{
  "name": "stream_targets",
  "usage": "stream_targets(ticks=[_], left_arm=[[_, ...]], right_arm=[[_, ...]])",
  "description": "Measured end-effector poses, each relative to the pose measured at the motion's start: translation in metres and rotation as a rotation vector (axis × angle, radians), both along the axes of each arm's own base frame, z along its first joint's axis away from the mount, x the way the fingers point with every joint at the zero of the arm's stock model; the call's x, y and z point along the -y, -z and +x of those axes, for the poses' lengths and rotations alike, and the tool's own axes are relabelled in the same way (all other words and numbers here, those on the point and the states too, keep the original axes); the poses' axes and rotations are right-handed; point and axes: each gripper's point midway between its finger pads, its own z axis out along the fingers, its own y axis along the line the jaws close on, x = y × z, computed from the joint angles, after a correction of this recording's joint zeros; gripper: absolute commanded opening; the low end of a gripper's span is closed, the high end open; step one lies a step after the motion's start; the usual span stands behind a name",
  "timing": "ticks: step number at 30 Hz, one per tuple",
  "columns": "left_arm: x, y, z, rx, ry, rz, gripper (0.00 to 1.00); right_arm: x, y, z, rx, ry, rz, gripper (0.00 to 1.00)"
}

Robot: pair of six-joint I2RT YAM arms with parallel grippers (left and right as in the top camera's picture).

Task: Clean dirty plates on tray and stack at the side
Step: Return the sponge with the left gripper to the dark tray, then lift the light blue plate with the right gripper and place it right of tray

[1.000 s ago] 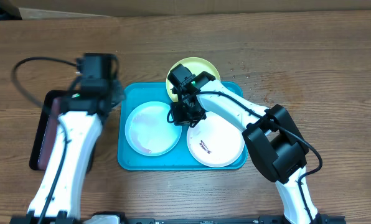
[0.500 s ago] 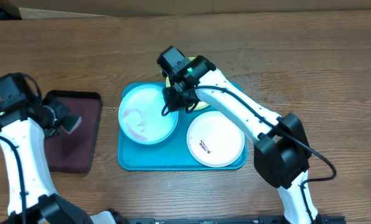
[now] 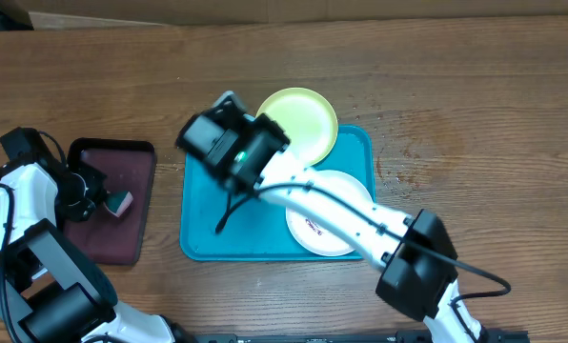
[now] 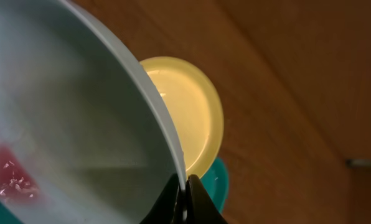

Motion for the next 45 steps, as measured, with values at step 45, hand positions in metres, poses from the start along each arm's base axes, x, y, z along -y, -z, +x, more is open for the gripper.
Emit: stream_targets(ticks=[45], left_arm=[[-0.025, 0.003, -0.003, 0.025, -0.065, 0.020, 0.04]], right_arm=[[0.022, 0.033, 0.052, -0.412, 0.090, 0.572, 0.04]])
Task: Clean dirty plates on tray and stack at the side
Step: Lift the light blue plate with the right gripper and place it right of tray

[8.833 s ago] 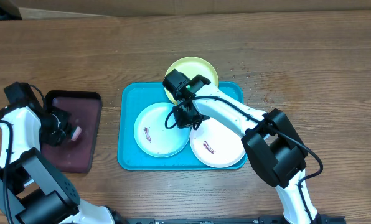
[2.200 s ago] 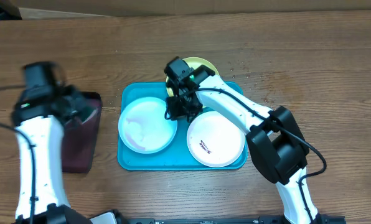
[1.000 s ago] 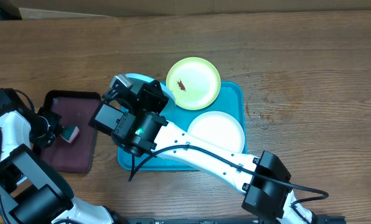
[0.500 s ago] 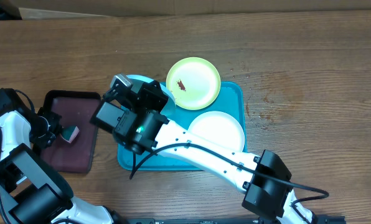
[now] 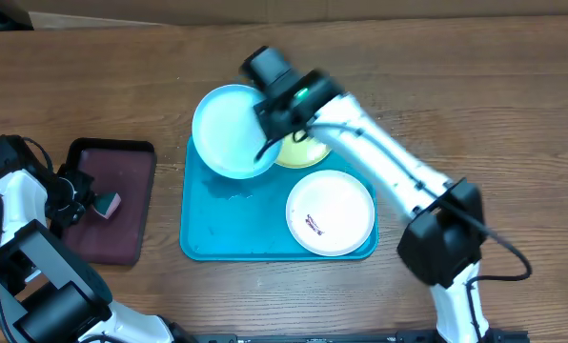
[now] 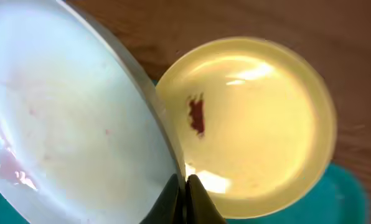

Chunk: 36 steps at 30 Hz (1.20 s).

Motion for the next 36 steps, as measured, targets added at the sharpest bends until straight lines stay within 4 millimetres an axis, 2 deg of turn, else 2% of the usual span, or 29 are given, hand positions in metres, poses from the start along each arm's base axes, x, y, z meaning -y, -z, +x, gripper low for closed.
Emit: stream_targets(ticks=[3, 6, 8, 11, 14, 17, 18, 23, 27, 30, 31, 32, 33, 34, 36], left_arm=[[0.001, 0.000, -0.001, -0.003, 0.000, -0.002, 0.04], [0.001, 0.000, -0.001, -0.004, 0.000, -0.003, 0.04], [0.001, 0.000, -0.001, -0.004, 0.000, -0.003, 0.04], [0.001, 0.000, -0.001, -0.004, 0.000, -0.003, 0.04], [0.001, 0.000, -0.001, -0.004, 0.000, -0.003, 0.04], [0.001, 0.000, -0.001, -0.004, 0.000, -0.003, 0.04], [0.001, 0.000, -0.001, -0.004, 0.000, -0.003, 0.04], [0.001, 0.000, -0.001, -0.004, 0.000, -0.003, 0.04], [0.001, 0.000, -0.001, -0.004, 0.000, -0.003, 0.04], [0.001, 0.000, -0.001, -0.004, 0.000, -0.003, 0.04], [0.001, 0.000, -0.001, -0.004, 0.000, -0.003, 0.04], [0.001, 0.000, -0.001, -0.004, 0.000, -0.003, 0.04], [0.001, 0.000, -0.001, -0.004, 0.000, -0.003, 0.04], [0.001, 0.000, -0.001, -0.004, 0.000, -0.003, 0.04], [0.001, 0.000, -0.001, -0.004, 0.000, -0.003, 0.04]], right_arm=[[0.021, -0.003, 0.012, -0.151, 0.071, 0.205, 0.04], [0.065, -0.015, 0.037, -0.252, 0.176, 0.403, 0.04], [0.114, -0.019, 0.055, -0.286, 0.279, 0.487, 0.04], [0.213, -0.016, 0.072, -0.307, 0.500, 0.527, 0.04], [0.300, -0.007, 0.070, -0.308, 0.709, 0.490, 0.04], [0.367, 0.007, 0.059, -0.295, 0.870, 0.414, 0.04], [0.379, 0.011, 0.056, -0.292, 0.901, 0.392, 0.04], [0.425, 0.050, 0.037, -0.301, 1.059, 0.270, 0.04], [0.442, 0.081, 0.030, -0.295, 1.120, 0.235, 0.04], [0.443, 0.102, 0.021, -0.316, 1.139, 0.218, 0.04], [0.442, 0.109, 0.017, -0.327, 1.142, 0.212, 0.14], [0.441, 0.113, 0.014, -0.336, 1.152, 0.212, 0.36], [0.440, 0.117, 0.012, -0.343, 1.152, 0.209, 0.70], [0.439, 0.120, 0.009, -0.352, 1.151, 0.207, 0.88], [0.436, 0.121, 0.008, -0.362, 1.146, 0.218, 0.94]])
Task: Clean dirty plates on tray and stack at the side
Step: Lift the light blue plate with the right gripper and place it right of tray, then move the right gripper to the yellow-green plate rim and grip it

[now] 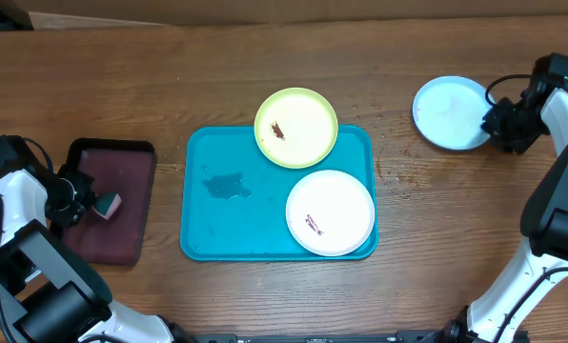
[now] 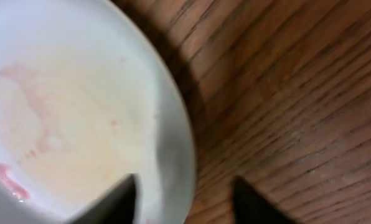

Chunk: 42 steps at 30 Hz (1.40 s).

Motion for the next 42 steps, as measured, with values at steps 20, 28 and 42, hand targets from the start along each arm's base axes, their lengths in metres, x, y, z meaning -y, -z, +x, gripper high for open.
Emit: stream_targets(ticks=[20, 28, 42], left_arm=[[0.001, 0.000, -0.001, -0.003, 0.000, -0.002, 0.04], [0.001, 0.000, -0.001, -0.005, 0.000, -0.004, 0.04], [0.001, 0.000, -0.002, -0.007, 0.000, -0.006, 0.04]], right_arm=[[-0.280, -0.024, 0.018, 0.160, -0.650, 0.310, 0.95], [-0.324, -0.023, 0.051, 0.336, -0.777, -0.027, 0.89], [-0.323, -0.026, 0.061, 0.392, -0.909, -0.179, 0.49]])
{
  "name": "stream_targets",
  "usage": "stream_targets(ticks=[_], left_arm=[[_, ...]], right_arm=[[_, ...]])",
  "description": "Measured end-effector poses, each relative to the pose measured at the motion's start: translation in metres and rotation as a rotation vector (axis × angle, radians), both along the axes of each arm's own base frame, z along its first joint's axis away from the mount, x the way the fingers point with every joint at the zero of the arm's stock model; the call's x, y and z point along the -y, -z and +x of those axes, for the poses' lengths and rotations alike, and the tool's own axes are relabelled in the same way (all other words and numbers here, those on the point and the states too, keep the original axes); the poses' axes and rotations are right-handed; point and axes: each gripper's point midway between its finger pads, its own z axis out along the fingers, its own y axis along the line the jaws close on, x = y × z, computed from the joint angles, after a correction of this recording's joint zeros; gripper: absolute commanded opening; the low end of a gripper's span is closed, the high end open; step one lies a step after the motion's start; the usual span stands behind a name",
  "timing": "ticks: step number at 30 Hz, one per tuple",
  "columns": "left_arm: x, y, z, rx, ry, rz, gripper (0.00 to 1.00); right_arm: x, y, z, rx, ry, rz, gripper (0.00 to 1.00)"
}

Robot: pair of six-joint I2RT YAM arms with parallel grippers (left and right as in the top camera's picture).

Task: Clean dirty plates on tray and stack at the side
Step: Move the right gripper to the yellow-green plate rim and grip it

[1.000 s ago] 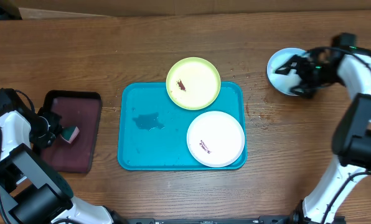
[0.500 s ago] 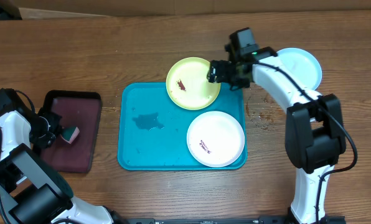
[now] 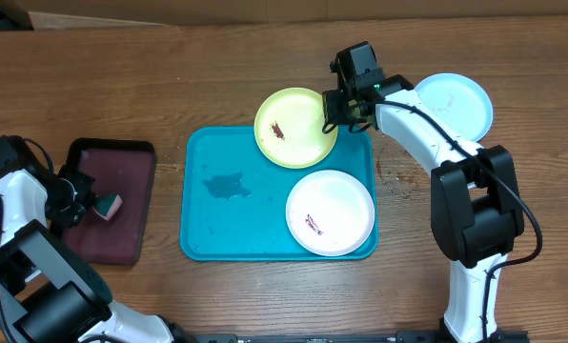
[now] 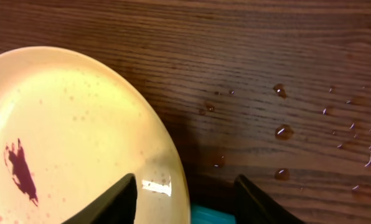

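Observation:
A yellow plate (image 3: 296,127) with a red stain overhangs the far edge of the teal tray (image 3: 203,238). My right gripper (image 3: 339,112) is open at its right rim; in the wrist view the gripper (image 4: 184,202) straddles the rim of the yellow plate (image 4: 67,137). A white plate (image 3: 330,212) with a red mark lies on the tray's near right. A light blue plate (image 3: 453,98) rests on the table at the right. My left gripper (image 3: 86,197) holds a small sponge (image 3: 110,203) over the dark red tray (image 3: 112,152).
A wet patch (image 3: 227,183) sits on the teal tray's left half. Water drops (image 4: 284,132) dot the wood just right of the yellow plate. A cardboard edge runs along the table's far side.
My right gripper, open beside the light blue plate at the far right, is now open at the yellow plate's right rim. The blue plate stays on the table. The left arm is unmoved.
My right gripper held the light blue plate tilted over the tray's far left, then beside the yellow plate. Later the plate lay on the table at the right with the gripper open next to it. Now the gripper is at the yellow plate.

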Motion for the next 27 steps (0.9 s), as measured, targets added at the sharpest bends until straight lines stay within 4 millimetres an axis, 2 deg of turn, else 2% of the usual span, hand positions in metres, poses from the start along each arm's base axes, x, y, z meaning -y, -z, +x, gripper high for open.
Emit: stream_targets(ticks=[7, 11, 14, 16, 27], left_arm=[[0.000, 0.000, 0.000, -0.001, 0.000, 0.000, 0.04], [0.000, 0.000, 0.000, -0.001, 0.000, 0.000, 0.04], [0.000, 0.000, 0.000, -0.001, 0.000, 0.000, 0.04], [0.000, 0.000, 0.000, 0.000, 0.000, 0.000, 0.04], [0.000, 0.000, 0.000, 0.000, 0.000, 0.000, 0.04]], right_arm=[[-0.006, 0.000, -0.002, -0.006, -0.027, 0.024, 0.30], [-0.007, 0.002, -0.004, -0.021, -0.019, 0.032, 0.31], [-0.006, 0.003, -0.007, -0.033, -0.017, 0.028, 0.39], [-0.004, 0.005, -0.007, -0.038, -0.010, 0.023, 0.41], [-0.001, 0.017, -0.007, -0.053, 0.003, -0.003, 0.41]])
